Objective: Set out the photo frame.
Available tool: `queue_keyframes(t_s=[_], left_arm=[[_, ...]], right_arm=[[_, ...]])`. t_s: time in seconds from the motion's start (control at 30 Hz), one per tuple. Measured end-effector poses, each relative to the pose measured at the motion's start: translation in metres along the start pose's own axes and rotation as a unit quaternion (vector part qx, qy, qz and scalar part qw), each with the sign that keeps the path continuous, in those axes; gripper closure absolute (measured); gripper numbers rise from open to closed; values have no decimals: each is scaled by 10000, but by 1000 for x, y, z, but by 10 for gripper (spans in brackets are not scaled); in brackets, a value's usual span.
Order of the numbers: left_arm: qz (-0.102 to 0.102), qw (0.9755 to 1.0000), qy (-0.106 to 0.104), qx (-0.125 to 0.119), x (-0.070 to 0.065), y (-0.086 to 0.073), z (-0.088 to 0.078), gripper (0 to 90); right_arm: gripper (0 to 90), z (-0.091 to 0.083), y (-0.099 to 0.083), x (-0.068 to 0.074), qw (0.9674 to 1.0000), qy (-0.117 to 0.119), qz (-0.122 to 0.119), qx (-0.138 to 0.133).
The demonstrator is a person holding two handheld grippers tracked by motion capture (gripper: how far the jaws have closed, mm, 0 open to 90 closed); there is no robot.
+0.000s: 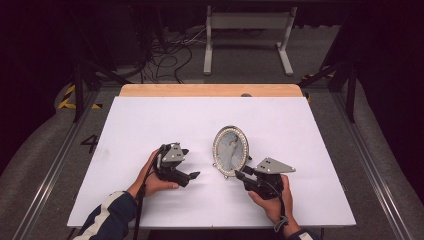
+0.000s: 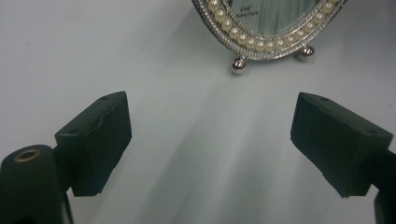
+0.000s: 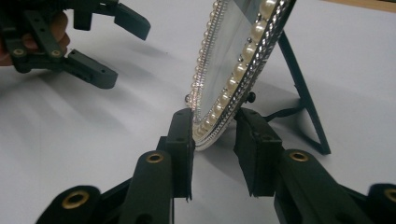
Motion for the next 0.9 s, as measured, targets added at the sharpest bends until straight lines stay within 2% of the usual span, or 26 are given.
queue_keyframes(t_s=[0.1,0.17,0.3,0.43,0.53,0.63,0.77,0.87,0.9], left_arm=[[-21,9999,-86,-56,3,9,8,134],[-17,9997,-142,-189,5,19,14,134],[-57,9993,-203,-313,8,31,24,151],[-103,9986,-253,-464,8,44,31,166],[-179,9971,-383,-634,8,53,33,196],[-163,9971,-361,-657,9,57,40,211],[-233,9969,-433,-614,9,57,46,209],[-159,9973,-434,-566,8,59,51,230],[-169,9970,-495,-569,7,60,53,234]], right_arm=[[679,-6,0,0,9999,-21,81,-60],[693,-11,1,-1,9998,-109,104,-124],[739,-22,6,-6,9989,-226,180,-367],[766,-25,7,-6,9984,-232,241,-454],[775,-25,8,-6,9982,-254,254,-471],[780,-25,11,-6,9979,-250,255,-542],[798,-25,13,-6,9975,-274,263,-591],[832,-24,15,-8,9973,-338,270,-587],[833,-25,15,-8,9972,-348,285,-595]])
Point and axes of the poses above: each handheld gripper's, and its own axes: z roughly forward along the jaws, y roughly out of its top, x roughly to its left, the point moved 10 cm from there along z, roughly forward along the jaws, and after that the axes turned 2 degrees about z, right-handed, at the moved point
